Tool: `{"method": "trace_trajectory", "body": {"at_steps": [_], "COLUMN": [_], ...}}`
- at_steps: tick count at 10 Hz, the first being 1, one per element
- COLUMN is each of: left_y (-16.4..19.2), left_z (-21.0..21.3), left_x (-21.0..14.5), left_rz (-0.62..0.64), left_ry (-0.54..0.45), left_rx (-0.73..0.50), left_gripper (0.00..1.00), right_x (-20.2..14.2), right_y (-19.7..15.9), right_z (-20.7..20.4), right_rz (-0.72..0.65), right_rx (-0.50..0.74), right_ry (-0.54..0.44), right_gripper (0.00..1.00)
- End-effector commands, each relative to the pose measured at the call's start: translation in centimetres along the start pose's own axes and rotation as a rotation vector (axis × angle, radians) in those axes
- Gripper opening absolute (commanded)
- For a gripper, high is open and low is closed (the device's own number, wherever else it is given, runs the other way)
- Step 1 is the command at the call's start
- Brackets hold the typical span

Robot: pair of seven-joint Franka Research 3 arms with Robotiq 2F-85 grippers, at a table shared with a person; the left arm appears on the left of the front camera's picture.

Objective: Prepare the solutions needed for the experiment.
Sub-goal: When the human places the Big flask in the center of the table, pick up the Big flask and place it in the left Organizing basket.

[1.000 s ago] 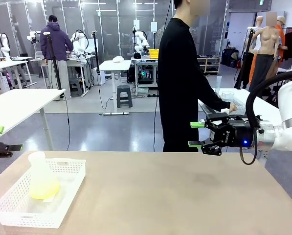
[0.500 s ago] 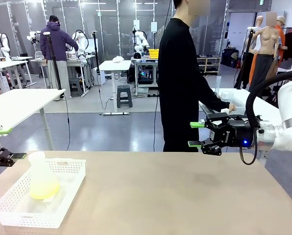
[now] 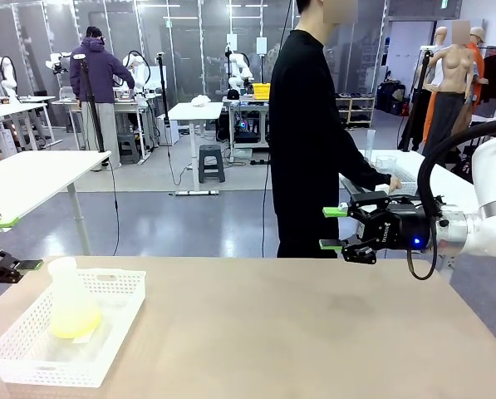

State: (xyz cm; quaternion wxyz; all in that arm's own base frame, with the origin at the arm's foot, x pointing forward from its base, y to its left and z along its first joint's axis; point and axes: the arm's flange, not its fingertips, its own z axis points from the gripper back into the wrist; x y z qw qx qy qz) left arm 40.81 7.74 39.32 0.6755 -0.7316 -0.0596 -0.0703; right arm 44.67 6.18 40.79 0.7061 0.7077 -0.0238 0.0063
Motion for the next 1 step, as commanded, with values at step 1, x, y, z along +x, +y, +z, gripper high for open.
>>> {"method": "trace_trajectory", "body": {"at_steps": [1], "left_y": [0.03], "left_z": [-0.04], "left_x": [-0.06], "left_rz": [-0.008], "left_ry": [-0.004], "left_rx": [-0.001], "left_gripper": [1.00], "right_x": [0.05], "right_y": [0.11], "right_z": [-0.06], "right_rz": [0.009], "right_rx": [0.003], "right_ry": [0.001], "right_gripper": [0.70]}}
